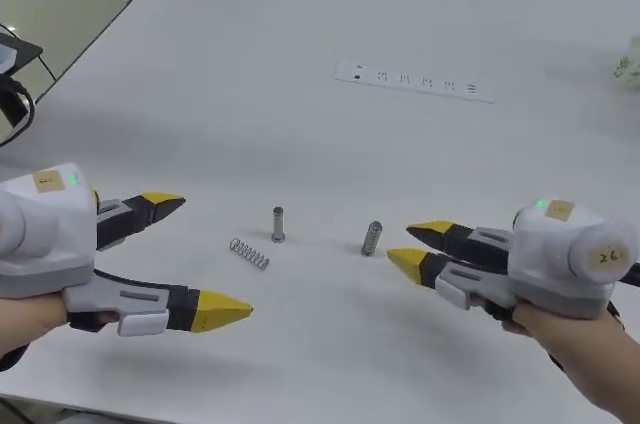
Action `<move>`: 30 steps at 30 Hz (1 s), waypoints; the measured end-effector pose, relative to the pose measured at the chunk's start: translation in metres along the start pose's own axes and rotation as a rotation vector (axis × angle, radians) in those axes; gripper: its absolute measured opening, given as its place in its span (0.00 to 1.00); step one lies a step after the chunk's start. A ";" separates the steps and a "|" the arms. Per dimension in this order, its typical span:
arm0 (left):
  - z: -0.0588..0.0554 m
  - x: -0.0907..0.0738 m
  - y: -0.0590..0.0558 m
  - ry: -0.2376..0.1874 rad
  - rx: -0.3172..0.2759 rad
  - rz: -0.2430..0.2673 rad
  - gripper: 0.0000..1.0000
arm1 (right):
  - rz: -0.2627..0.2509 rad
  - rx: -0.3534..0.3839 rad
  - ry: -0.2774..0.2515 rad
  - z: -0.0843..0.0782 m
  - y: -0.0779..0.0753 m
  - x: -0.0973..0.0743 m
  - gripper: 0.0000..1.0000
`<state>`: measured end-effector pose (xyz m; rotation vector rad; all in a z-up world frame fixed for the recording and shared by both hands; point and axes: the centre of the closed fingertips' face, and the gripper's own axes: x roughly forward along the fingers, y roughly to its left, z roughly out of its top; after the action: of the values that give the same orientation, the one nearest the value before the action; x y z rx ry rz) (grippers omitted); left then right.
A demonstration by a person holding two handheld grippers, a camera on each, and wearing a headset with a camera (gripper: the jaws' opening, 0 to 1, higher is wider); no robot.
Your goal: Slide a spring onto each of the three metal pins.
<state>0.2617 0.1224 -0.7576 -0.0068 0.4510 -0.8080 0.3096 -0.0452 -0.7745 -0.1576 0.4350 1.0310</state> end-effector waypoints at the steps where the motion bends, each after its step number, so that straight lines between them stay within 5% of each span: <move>1: 0.000 0.000 0.000 0.001 0.001 0.000 0.98 | 0.000 0.000 0.000 -0.001 0.001 -0.001 0.22; 16: -0.004 0.000 -0.003 0.005 -0.004 -0.014 0.98 | 0.034 0.063 0.008 -0.022 0.017 -0.009 0.23; 30: -0.008 0.000 -0.005 0.004 -0.020 -0.015 0.98 | 0.048 0.059 0.022 -0.019 0.025 0.006 0.22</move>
<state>0.2549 0.1208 -0.7642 -0.0268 0.4632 -0.8180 0.2854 -0.0335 -0.7929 -0.1065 0.4903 1.0637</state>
